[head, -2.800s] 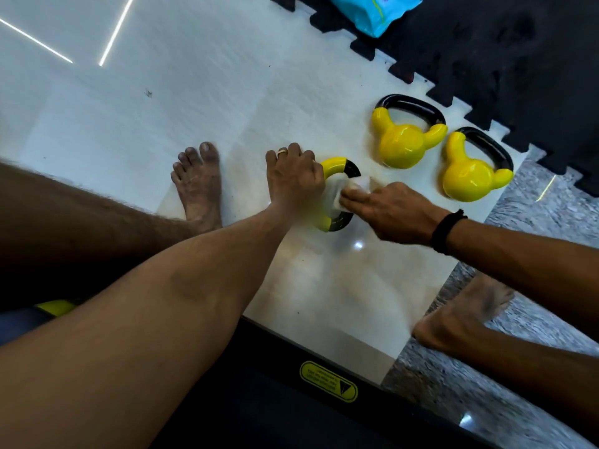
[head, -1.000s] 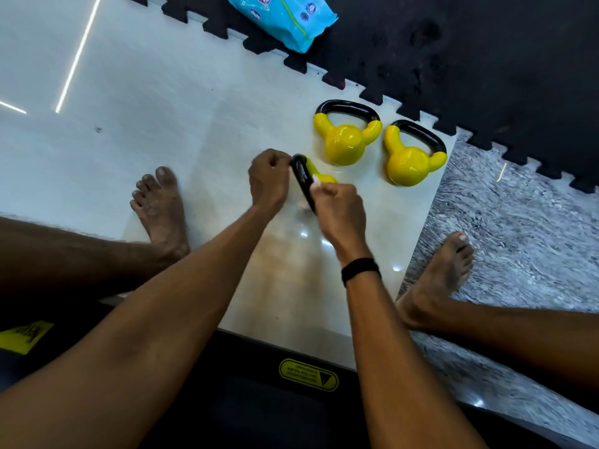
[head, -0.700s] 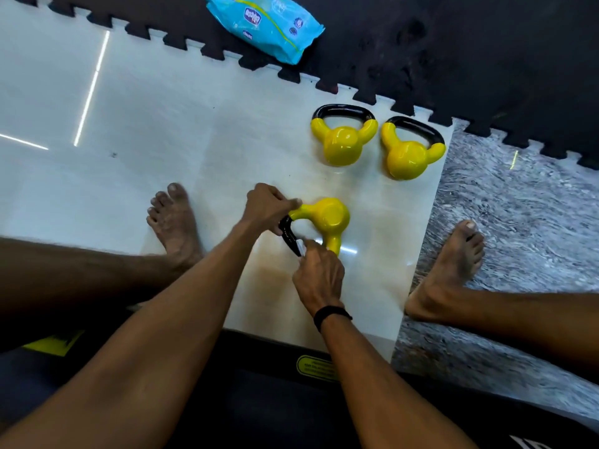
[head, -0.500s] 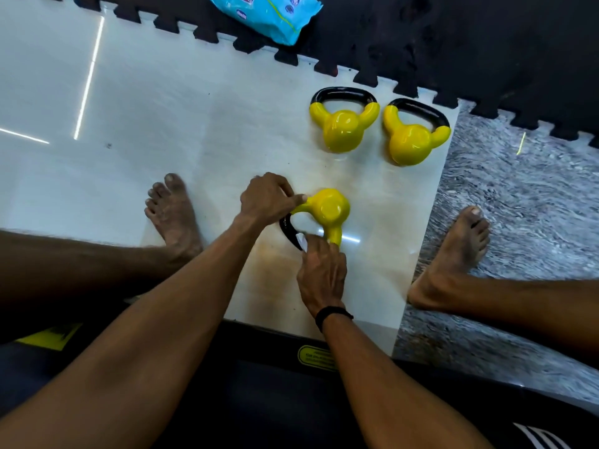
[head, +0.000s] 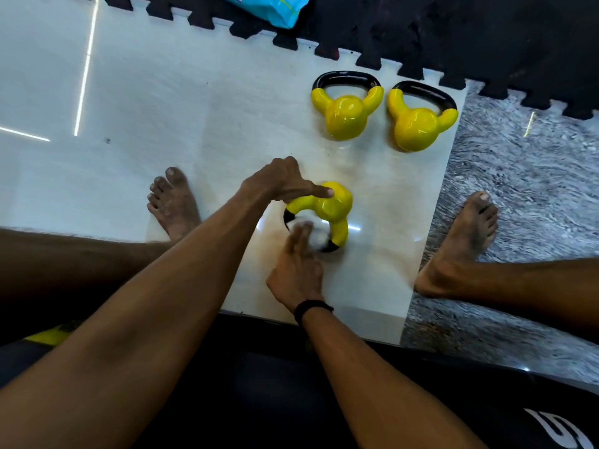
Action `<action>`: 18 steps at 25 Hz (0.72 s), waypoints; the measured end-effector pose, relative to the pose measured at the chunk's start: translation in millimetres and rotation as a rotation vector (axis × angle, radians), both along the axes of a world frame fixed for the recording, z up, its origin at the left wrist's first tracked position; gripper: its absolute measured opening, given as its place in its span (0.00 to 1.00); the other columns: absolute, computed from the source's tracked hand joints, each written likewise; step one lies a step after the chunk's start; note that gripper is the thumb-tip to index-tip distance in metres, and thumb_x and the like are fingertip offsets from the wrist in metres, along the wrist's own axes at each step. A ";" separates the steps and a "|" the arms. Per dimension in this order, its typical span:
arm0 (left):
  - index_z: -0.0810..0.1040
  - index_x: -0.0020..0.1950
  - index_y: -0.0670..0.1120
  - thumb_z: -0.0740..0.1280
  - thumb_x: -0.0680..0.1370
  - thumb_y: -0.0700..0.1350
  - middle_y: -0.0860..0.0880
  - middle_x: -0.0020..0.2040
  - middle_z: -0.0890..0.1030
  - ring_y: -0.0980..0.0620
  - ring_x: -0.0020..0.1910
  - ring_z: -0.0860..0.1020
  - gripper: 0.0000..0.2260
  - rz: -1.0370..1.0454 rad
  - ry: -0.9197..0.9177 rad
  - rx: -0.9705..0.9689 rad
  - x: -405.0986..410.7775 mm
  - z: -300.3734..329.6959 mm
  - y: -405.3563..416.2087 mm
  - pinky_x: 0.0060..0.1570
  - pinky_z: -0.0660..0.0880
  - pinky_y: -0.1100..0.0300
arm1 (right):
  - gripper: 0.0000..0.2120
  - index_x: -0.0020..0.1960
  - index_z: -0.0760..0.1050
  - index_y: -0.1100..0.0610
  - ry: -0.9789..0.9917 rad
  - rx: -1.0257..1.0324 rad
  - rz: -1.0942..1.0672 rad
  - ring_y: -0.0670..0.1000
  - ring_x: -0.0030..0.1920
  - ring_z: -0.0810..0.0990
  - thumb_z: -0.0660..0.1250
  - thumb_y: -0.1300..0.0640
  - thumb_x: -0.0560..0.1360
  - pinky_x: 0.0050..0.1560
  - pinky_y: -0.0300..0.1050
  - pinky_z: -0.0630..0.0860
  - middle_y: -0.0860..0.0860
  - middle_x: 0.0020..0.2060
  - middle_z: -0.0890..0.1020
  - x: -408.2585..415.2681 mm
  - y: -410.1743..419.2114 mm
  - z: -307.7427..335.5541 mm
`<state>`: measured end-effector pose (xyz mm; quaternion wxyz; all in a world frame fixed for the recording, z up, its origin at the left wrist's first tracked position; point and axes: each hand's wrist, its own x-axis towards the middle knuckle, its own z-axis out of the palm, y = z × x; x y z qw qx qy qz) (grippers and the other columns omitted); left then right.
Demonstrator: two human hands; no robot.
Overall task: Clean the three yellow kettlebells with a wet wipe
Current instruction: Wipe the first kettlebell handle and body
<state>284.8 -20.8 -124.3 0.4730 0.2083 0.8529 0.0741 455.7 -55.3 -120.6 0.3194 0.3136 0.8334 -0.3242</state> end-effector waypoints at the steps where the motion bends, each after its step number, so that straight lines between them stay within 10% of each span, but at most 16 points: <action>1: 0.72 0.38 0.41 0.69 0.55 0.77 0.43 0.39 0.78 0.46 0.36 0.78 0.38 -0.060 0.012 -0.033 8.1 3.5 5.4 0.40 0.76 0.54 | 0.45 0.76 0.38 0.67 -0.043 0.040 -0.037 0.65 0.61 0.74 0.63 0.58 0.71 0.52 0.52 0.74 0.66 0.76 0.40 8.1 3.6 1.2; 4: 0.73 0.56 0.41 0.67 0.59 0.76 0.39 0.56 0.77 0.39 0.56 0.77 0.43 -0.189 0.120 -0.064 38.5 1.2 10.8 0.51 0.74 0.51 | 0.45 0.75 0.36 0.70 -0.015 -0.006 -0.113 0.65 0.61 0.74 0.63 0.58 0.72 0.51 0.51 0.74 0.67 0.76 0.50 7.1 11.8 -3.3; 9: 0.72 0.60 0.40 0.66 0.68 0.70 0.39 0.62 0.75 0.38 0.61 0.74 0.36 -0.117 0.146 0.013 46.8 -3.2 14.7 0.54 0.70 0.51 | 0.44 0.77 0.37 0.59 0.093 0.052 0.045 0.61 0.54 0.77 0.61 0.62 0.71 0.36 0.47 0.68 0.56 0.78 0.43 33.4 32.6 -18.0; 14: 0.73 0.60 0.39 0.63 0.73 0.67 0.37 0.63 0.74 0.38 0.63 0.73 0.33 0.144 0.200 0.105 47.3 -4.7 30.5 0.59 0.70 0.50 | 0.41 0.78 0.48 0.56 0.179 0.444 -0.011 0.59 0.44 0.77 0.58 0.59 0.68 0.36 0.47 0.63 0.56 0.69 0.71 32.0 93.0 -30.6; 18: 0.74 0.56 0.39 0.63 0.71 0.70 0.34 0.57 0.78 0.34 0.51 0.80 0.34 0.318 0.148 0.130 5.7 0.6 54.8 0.52 0.79 0.48 | 0.41 0.78 0.49 0.55 0.173 0.459 0.158 0.61 0.55 0.74 0.62 0.58 0.68 0.45 0.51 0.71 0.55 0.78 0.55 30.0 129.5 -36.8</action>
